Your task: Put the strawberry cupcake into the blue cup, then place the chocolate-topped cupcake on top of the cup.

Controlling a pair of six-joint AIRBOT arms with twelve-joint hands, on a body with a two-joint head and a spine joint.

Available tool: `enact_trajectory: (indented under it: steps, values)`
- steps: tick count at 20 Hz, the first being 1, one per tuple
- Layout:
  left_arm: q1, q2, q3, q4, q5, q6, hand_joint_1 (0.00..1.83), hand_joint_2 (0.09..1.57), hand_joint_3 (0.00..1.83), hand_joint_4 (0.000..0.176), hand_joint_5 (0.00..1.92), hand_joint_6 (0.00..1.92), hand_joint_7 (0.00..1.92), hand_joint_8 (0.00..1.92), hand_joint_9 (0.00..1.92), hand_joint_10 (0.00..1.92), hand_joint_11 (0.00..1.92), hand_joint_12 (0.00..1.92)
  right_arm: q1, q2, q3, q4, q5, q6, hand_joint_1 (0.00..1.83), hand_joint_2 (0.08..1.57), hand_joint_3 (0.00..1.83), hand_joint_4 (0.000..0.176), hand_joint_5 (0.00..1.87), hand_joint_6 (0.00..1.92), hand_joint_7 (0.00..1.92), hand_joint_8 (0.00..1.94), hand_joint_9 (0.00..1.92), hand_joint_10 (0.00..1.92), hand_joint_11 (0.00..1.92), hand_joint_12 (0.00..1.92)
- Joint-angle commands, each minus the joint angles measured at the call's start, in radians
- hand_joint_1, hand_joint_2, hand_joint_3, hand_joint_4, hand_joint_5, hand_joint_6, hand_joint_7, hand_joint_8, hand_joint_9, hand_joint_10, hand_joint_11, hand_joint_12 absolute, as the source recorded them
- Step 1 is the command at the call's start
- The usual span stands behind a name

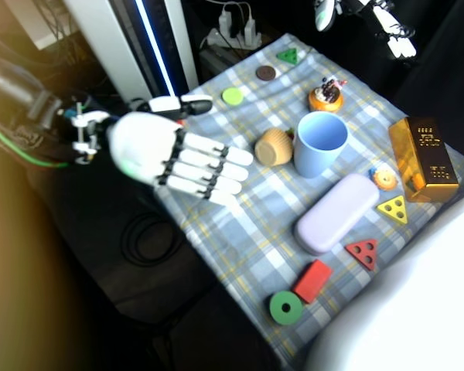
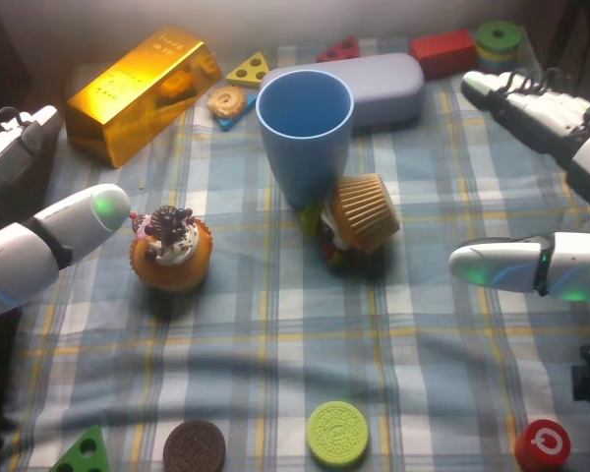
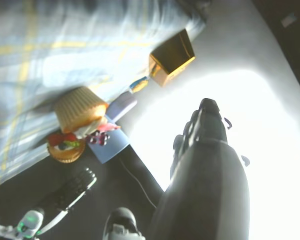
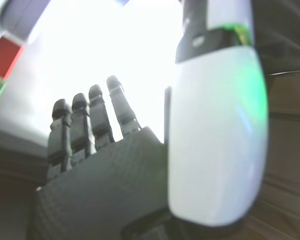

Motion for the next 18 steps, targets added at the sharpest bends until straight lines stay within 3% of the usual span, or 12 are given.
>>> enact_trajectory:
  steps: [1,2,3,4,9,10,11,12,14,16,17,18]
  values:
    - [-0.011,0.002,0.008,0.032,-0.112,0.001,0.07,0.93,0.00,0.017,0.17,0.00,0.10,0.01,0.07,0.01,0.01,0.01,0.016,-0.010,0.007,-0.006,0.112,0.005,0.34,0.81,0.00,0.000,0.03,0.00,0.08,0.01,0.02,0.00,0.07,0.04]
    - [-0.012,0.001,0.009,0.033,-0.110,0.001,0.04,0.91,0.00,0.052,0.15,0.00,0.09,0.00,0.05,0.00,0.00,0.00,0.020,-0.022,0.015,-0.005,0.106,0.010,0.33,0.80,0.00,0.000,0.01,0.00,0.07,0.01,0.00,0.00,0.04,0.03]
    - [-0.014,0.001,0.010,0.035,-0.109,0.001,0.04,0.92,0.00,0.060,0.14,0.00,0.09,0.00,0.05,0.00,0.00,0.00,0.027,-0.032,0.025,-0.005,0.095,0.015,0.33,0.80,0.00,0.000,0.00,0.00,0.06,0.00,0.00,0.00,0.04,0.03]
    - [-0.014,0.001,0.011,0.036,-0.108,0.001,0.03,0.92,0.00,0.044,0.14,0.00,0.10,0.01,0.06,0.01,0.00,0.00,0.035,-0.042,0.034,-0.004,0.084,0.016,0.36,0.79,0.00,0.000,0.02,0.01,0.07,0.00,0.00,0.00,0.05,0.03]
    - [-0.016,0.001,0.013,0.038,-0.103,0.001,0.05,0.93,0.00,0.046,0.15,0.00,0.09,0.00,0.08,0.01,0.07,0.03,0.073,-0.103,0.080,0.000,0.037,0.031,0.39,0.79,0.00,0.000,0.06,0.01,0.08,0.00,0.00,0.00,0.01,0.02]
    - [-0.016,-0.001,0.015,0.038,-0.101,0.001,0.04,0.93,0.00,0.043,0.15,0.00,0.09,0.00,0.09,0.01,0.10,0.04,0.080,-0.122,0.101,-0.004,0.020,0.049,0.41,0.82,0.01,0.000,0.05,0.00,0.06,0.00,0.00,0.00,0.00,0.00]
    - [-0.016,-0.001,0.016,0.040,-0.100,0.001,0.03,0.93,0.00,0.027,0.15,0.00,0.09,0.00,0.09,0.01,0.11,0.05,0.082,-0.132,0.113,-0.010,0.011,0.065,0.42,0.84,0.01,0.000,0.02,0.00,0.03,0.00,0.00,0.00,0.00,0.00]
    - [-0.018,-0.002,0.017,0.041,-0.098,0.001,0.04,0.94,0.00,0.036,0.14,0.00,0.08,0.00,0.10,0.01,0.11,0.06,0.083,-0.145,0.130,-0.020,-0.004,0.085,0.39,0.84,0.01,0.000,0.00,0.00,0.03,0.00,0.00,0.00,0.00,0.00]
    - [-0.024,-0.001,0.018,0.043,-0.096,0.001,0.04,0.93,0.00,0.031,0.15,0.00,0.09,0.00,0.12,0.02,0.13,0.07,0.086,-0.155,0.137,-0.024,-0.019,0.086,0.37,0.82,0.00,0.000,0.01,0.00,0.05,0.01,0.00,0.00,0.00,0.00]
    - [-0.024,-0.002,0.018,0.043,-0.094,0.001,0.04,0.94,0.00,0.007,0.16,0.00,0.09,0.00,0.13,0.01,0.14,0.08,0.088,-0.167,0.147,-0.024,-0.035,0.086,0.35,0.80,0.00,0.000,0.02,0.01,0.06,0.01,0.00,0.00,0.00,0.00]
    - [-0.024,-0.002,0.018,0.043,-0.094,0.001,0.02,0.93,0.00,0.021,0.16,0.00,0.10,0.00,0.13,0.01,0.13,0.08,0.091,-0.173,0.152,-0.026,-0.043,0.086,0.34,0.80,0.00,0.000,0.02,0.00,0.05,0.01,0.00,0.00,0.00,0.00]
    - [-0.024,-0.002,0.018,0.043,-0.094,0.001,0.01,0.93,0.00,0.010,0.16,0.00,0.11,0.01,0.13,0.01,0.13,0.09,0.092,-0.179,0.156,-0.027,-0.049,0.087,0.34,0.80,0.00,0.000,0.03,0.01,0.08,0.02,0.02,0.01,0.02,0.01]
